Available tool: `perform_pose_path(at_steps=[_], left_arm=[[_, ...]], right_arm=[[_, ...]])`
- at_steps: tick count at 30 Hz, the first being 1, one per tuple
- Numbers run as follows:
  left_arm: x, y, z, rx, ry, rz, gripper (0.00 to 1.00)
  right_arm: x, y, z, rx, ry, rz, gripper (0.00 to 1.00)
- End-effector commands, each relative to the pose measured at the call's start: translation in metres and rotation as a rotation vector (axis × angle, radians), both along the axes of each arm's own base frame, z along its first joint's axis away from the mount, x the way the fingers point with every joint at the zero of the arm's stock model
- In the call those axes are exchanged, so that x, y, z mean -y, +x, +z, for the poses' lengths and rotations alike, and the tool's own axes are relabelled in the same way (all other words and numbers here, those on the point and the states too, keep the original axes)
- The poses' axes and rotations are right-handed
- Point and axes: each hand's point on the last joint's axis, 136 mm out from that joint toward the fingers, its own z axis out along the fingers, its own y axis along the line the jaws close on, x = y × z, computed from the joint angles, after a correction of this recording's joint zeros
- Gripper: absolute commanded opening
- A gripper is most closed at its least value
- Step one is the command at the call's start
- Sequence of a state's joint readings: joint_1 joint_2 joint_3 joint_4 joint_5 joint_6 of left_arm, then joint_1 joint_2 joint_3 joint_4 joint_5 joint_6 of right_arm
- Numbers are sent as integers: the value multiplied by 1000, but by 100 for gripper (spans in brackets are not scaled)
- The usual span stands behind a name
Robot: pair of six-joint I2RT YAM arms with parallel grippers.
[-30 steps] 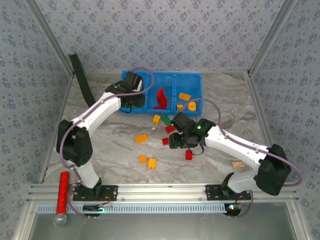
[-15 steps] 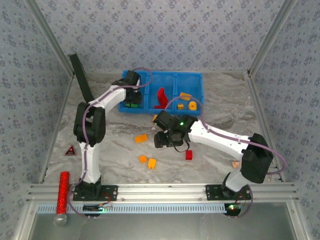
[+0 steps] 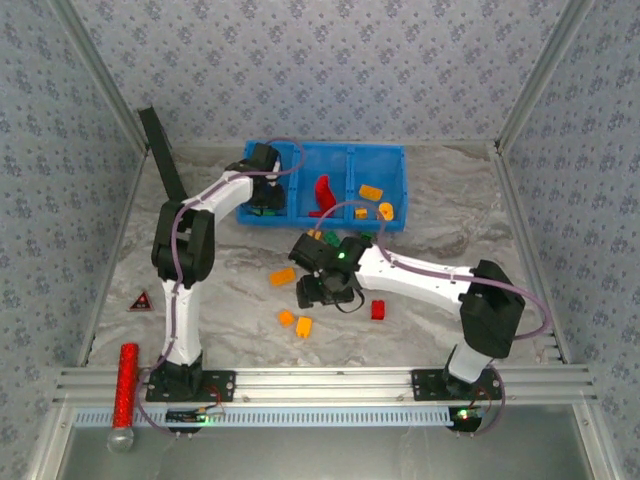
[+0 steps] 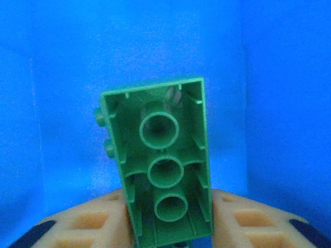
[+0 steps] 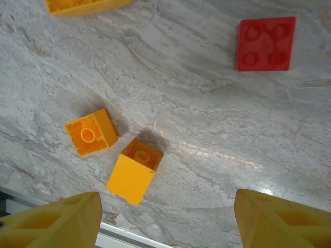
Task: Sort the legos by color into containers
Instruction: Place the lego in the container, then pick up the lego from the bottom-center of the table.
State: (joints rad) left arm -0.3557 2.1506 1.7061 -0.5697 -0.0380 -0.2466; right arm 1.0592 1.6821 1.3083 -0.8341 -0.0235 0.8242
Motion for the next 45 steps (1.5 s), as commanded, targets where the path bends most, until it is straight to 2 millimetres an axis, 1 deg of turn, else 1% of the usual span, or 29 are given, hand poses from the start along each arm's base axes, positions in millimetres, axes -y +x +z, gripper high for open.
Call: perform_pose_path(at_steps=[1,7,11,12,16,21,24,27,30,33,39,42,43,45], left_arm=[[0,4,24,62,-32,-7,43],[-2,2,66,150,-45,-24,53],[0,-1,88,189,-65,-41,56],[0,-1,94,198,-74,-42,56],[1,-6,114,232,-100,-45,57],[-4,-18,142,283,-117,-43,59],[-7,-27,158,315,-129,-42,59],[-10,-37,170,335,-137,-40,60],[-13,-46,180,350,-149,-40,61],[-16,-55,184,351,-147,-44,61],[-23,-70,187,348,-140,-41,62],[-26,-81,184,333,-141,-40,62],[-28,-86,182,327,-136,-37,62],[-33,-95,179,321,-121,-37,63]], right_arm=[[-9,-10,-5,-49,-11,3,71],[-21,-28,-19,-100,-26,42,72],[-29,-39,-32,-125,-30,50,74],[-29,-41,-35,-130,-43,50,74],[-27,-43,-47,-135,-67,44,74],[-23,-44,-63,-140,-113,44,72],[-25,-44,-68,-140,-125,50,69],[-24,-42,-71,-128,-142,54,67],[-23,-38,-75,-118,-157,57,64],[-23,-34,-78,-107,-179,64,60],[-21,-31,-81,-94,-204,80,39],[-11,-33,-77,-96,-226,94,32],[-5,-35,-74,-100,-236,93,30],[9,-33,-63,-78,-256,97,28]])
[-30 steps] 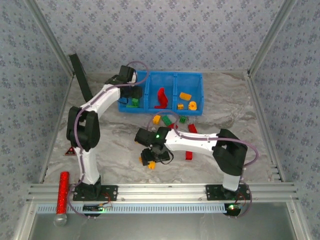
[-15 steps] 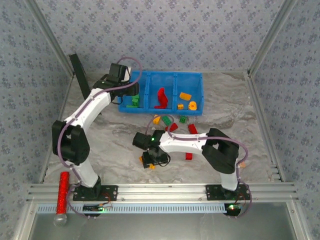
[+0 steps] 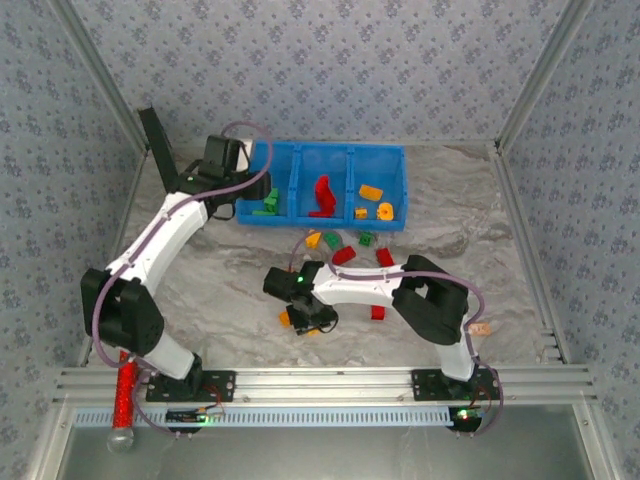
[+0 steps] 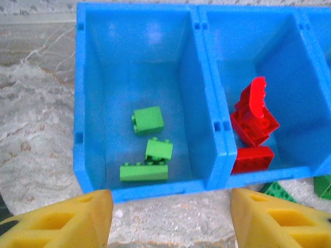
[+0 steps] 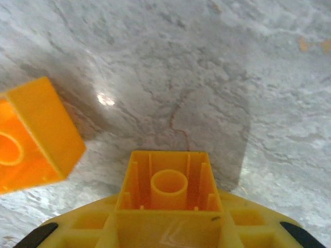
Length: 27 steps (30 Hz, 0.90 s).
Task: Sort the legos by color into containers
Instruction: Pick up the lego from the bottom-center of the table, then place the lego in the container.
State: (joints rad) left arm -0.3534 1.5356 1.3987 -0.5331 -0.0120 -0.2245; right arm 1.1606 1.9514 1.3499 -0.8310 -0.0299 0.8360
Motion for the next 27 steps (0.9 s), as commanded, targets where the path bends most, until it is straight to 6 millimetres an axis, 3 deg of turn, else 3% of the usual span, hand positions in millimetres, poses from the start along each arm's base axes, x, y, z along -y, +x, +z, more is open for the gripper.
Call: perform_pose_path(at_steps=[1,7,15,20,27], left_arm=[[-10,-22,6,0,15,-12,63],[-32,-53,10,5,76,11,67],[-48,-100,30,31,48,27,69],[-52,-127,28,11,13,15,70],[-59,-164,1,-101,-23,74,70]], right_arm=[[34,5,27,45,-64,15,28],[95,37,87,149,-96,-18,27],[166,122,146,315,-70,-107,27],[185,179,163,392,-45,-141,27],[184,244,166,455,-81,-121,28]])
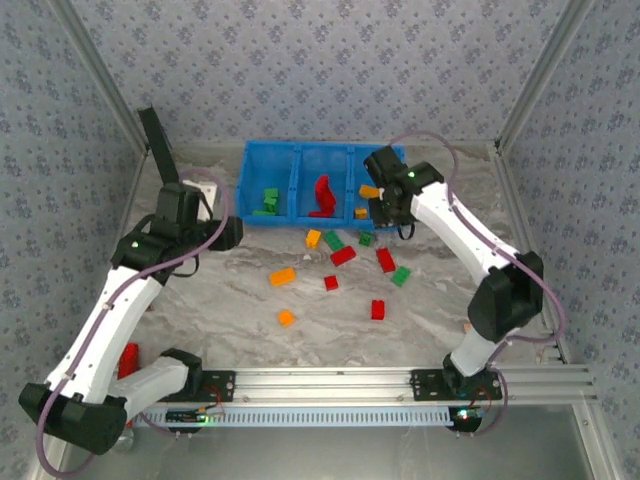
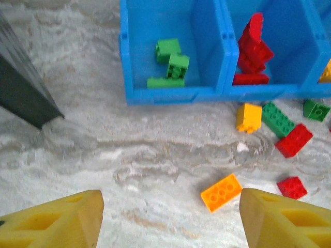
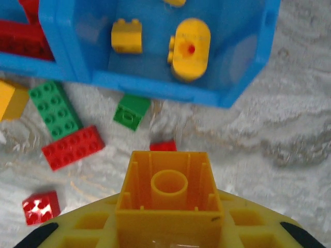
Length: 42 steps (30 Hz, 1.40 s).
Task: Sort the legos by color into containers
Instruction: Place the lego in the container.
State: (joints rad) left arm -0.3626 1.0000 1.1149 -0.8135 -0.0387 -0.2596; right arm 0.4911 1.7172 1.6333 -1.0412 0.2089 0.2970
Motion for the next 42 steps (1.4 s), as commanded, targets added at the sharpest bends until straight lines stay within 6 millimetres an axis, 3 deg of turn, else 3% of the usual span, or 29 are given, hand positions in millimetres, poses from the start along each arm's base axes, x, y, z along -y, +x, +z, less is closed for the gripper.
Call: perform_pose_path(at_steps=[1,6,12,17,26,33,42], left_arm=[[-5,-25,-16,-76,-43,55,70],[0,-45,-35,-139,-103,84,70],[7,-65,-63,-243,-97,64,70],[15,-75,-80,-312,-108,48,70],[43,-70,-85,-324,-119,14,70],[75,-63,-88,-346,-109,-42,70],[114,-48,-90,-367,-126,-83,70]], right_arm=[[-1,30,0,40,-49,50,28],[2,67,-19,48,-32,24,29],[12,94,-42,20,-21,-4,29],[13,104,-58,-6,-21,-2,29],[6,109,-80,-48,-5,14,39],[4,104,-75,-50,7,24,46],[-2,93,-29,28,80,43,48]])
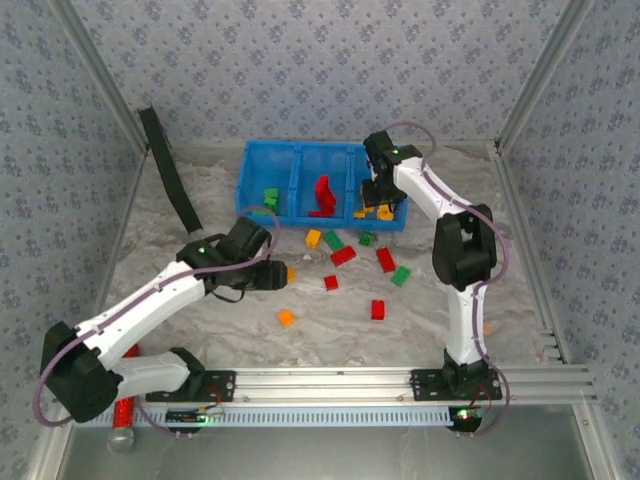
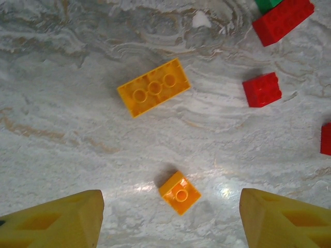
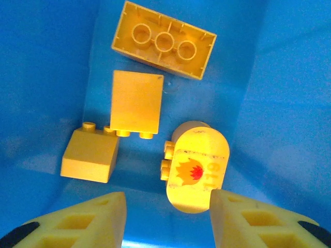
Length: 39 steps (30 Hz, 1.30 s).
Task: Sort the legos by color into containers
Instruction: Place the lego in the container, then pick up the lego from the center of the table.
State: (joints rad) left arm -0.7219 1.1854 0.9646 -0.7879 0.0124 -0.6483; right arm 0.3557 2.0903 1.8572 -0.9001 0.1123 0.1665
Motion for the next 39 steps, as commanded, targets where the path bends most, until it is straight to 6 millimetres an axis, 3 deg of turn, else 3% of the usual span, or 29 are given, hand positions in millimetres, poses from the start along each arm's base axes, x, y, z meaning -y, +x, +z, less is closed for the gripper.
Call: perform_pose_path(at_steps=[1,7,15,18,24,29,39], left_arm=[[24,10,14,24,-45,-10,70],[60,14,-3,-18,-38,-50,69],[117,28,-22,-60,-47,-97,68],[130,32,-33,-84,-29,-110,68],[144,32,-59,-137,-2,-106,67],[147,34,-75,-153,13,-68,66],[159,48,-95,-152,72,-73,64]], right_arm=[[-5,-10,49,81,60,26,48],[-1,-43,73,115,107,35,50],[28,-121,58,109,187,-31,55],[39,-153,51,102,200,-56,58],[58,-196,53,116,235,-124,63],[67,-217,45,98,253,-136,69],[67,-229,31,68,325,-128,70]])
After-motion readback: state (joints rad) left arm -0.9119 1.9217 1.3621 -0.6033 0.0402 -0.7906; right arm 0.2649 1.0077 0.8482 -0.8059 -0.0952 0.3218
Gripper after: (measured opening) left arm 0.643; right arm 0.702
